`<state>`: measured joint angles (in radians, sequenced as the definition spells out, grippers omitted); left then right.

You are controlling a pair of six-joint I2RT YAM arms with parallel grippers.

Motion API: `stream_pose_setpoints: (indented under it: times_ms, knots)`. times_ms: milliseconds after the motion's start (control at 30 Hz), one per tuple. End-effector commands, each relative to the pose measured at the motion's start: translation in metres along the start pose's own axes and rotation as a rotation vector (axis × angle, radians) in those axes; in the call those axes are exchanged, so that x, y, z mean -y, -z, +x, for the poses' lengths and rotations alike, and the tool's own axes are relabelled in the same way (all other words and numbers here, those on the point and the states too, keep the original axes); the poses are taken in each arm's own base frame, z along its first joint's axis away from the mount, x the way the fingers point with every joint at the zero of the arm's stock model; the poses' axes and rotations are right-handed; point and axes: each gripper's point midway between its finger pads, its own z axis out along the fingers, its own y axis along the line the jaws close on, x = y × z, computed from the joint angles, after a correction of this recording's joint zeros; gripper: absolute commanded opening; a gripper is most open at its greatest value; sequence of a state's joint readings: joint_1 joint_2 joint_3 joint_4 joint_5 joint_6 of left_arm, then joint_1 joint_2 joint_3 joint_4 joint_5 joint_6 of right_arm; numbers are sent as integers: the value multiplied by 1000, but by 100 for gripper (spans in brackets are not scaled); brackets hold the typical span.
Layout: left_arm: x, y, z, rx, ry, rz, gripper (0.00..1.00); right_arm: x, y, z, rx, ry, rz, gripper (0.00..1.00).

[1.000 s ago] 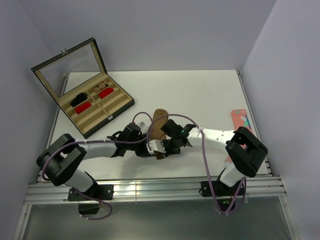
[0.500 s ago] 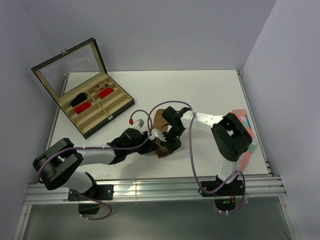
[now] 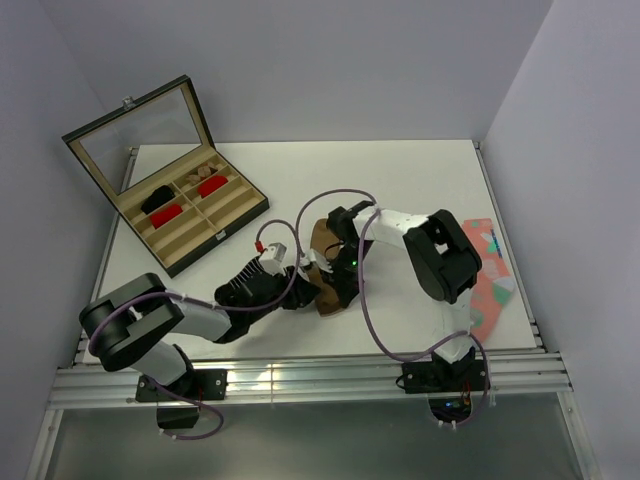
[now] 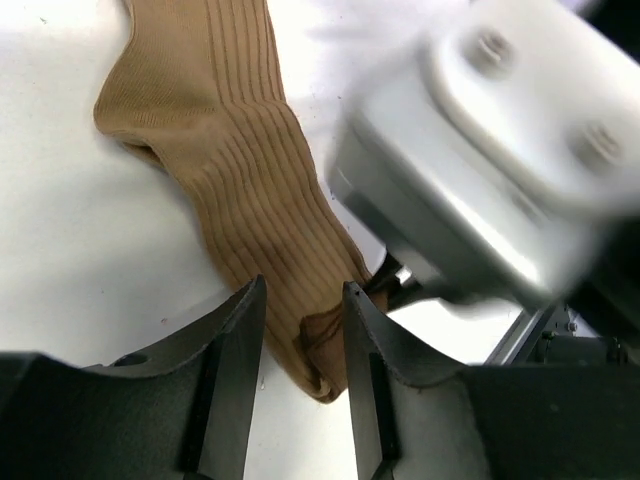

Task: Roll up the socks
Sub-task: Roll the sock at the center of the board.

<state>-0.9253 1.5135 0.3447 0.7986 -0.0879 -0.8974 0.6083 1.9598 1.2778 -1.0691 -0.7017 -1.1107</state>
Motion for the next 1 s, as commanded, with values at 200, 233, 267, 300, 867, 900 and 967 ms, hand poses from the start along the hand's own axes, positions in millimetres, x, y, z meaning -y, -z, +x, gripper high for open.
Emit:
stream_pose_setpoints:
  times_ms: [200,233,267,300,867,900,967]
  knots:
    - [40,7,-12,98,-133,213,45,10,2,-2,18,-178,2,11]
    - [41,7,-10,94,-142,218,45,11,2,-2,17,-187,3,11]
    - [41,7,-9,92,-154,219,45,14,2,-2,15,-190,11,11]
    - [41,9,-7,88,-158,223,45,15,1,-1,13,-215,16,11]
    - [42,-9,22,-38,-326,253,47,27,-3,2,-16,-324,28,11]
    - [40,-10,25,-46,-326,248,47,28,-2,1,-15,-324,32,11]
    - [40,-11,29,-63,-331,256,47,28,-2,2,-16,-326,35,11]
